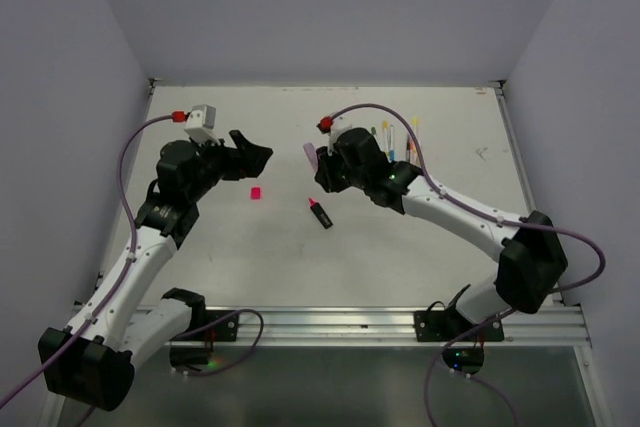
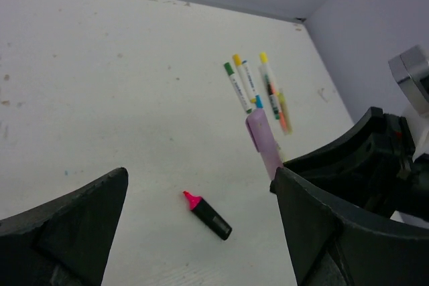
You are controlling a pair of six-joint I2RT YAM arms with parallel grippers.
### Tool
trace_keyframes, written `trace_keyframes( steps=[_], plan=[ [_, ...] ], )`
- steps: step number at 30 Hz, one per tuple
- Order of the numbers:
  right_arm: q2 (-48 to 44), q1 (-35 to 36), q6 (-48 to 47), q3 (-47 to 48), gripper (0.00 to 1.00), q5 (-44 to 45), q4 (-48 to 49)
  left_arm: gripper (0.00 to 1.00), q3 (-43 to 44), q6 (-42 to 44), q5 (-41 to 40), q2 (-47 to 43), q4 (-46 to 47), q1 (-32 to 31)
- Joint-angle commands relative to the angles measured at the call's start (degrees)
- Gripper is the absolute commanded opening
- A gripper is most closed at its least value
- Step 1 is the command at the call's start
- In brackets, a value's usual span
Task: Open the pen caps
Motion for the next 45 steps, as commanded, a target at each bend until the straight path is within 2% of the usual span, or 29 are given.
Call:
trace_keyframes(
  steps=[1, 3, 9, 12, 27, 30, 31, 33, 35, 36, 37, 39, 40, 41, 44, 45],
  plan=[
    [-5.7, 3.0, 3.4, -5.8, 0.0, -0.3, 9.7, 0.92, -1.2, -7.3, 7.5, -0.1, 9.8, -0.9],
    [-9.0, 4.4, 3.6, -7.9, 0.0, -0.8, 11.9, 0.9, -0.9, -8.3, 7.3, 0.2, 11.8, -2.1],
    [-14.0, 8.1, 4.4, -12.9, 0.0, -0.8, 18.2, 0.83, 0.7, -8.1, 2.2, 2.2, 12.8, -11.1],
    [-15.6, 8.7, 4.7, -14.2, 0.0, -0.8, 19.4, 0.78, 0.5, -8.4, 1.2, 3.2, 13.0, -13.1],
    [-16.6, 10.0, 3.9, -15.7, 0.0, -0.7, 21.8, 0.61, 0.6, -11.0, -3.3, 7.4, 13.1, -16.2],
    [-16.4, 10.3, 3.7, -15.6, 0.0, -0.5, 22.0, 0.52, 1.0, -11.3, -3.6, 7.9, 13.1, -16.3],
    [-16.4, 10.4, 3.6, -15.6, 0.0, -0.3, 22.1, 0.45, 1.2, -11.4, -3.6, 7.9, 13.1, -16.3],
    [-16.3, 10.6, 3.5, -15.5, 0.0, 0.0, 22.1, 0.36, 1.3, -11.4, -3.5, 8.2, 13.1, -16.2],
    [-16.2, 10.8, 3.3, -15.5, 0.0, 0.0, 22.2, 0.23, 0.9, -11.5, -3.5, 8.1, 12.9, -16.3],
    [-16.2, 10.9, 3.2, -15.5, 0.0, -0.2, 22.3, 0.12, 0.8, -11.7, -3.5, 7.9, 12.9, -16.3],
    [-16.2, 10.9, 3.2, -15.7, 0.01, -0.6, 22.4, 0.07, 0.6, -11.7, -3.5, 7.9, 13.0, -16.3],
    [-16.5, 11.0, 3.4, -16.2, 0.15, -1.7, 23.0, 0.0, 0.4, -11.5, -3.5, 7.2, 12.9, -16.3],
    [-17.0, 10.9, 3.4, -16.6, 0.21, -2.1, 23.3, 0.0, 0.4, -11.4, -3.4, 6.5, 12.8, -16.4],
    [-17.2, 10.9, 3.4, -16.7, 0.32, -2.6, 23.0, 0.0, 0.4, -11.1, -3.3, 6.2, 12.7, -16.3],
    [-18.3, 11.0, 3.6, -16.3, 0.46, -3.7, 21.0, 0.0, 0.8, -7.8, -2.3, 5.0, 11.5, -16.2],
    [-18.8, 10.9, 3.3, -16.4, 0.58, -5.0, 20.5, 0.0, 0.9, -5.8, -1.6, 4.9, 11.0, -16.2]
  ],
)
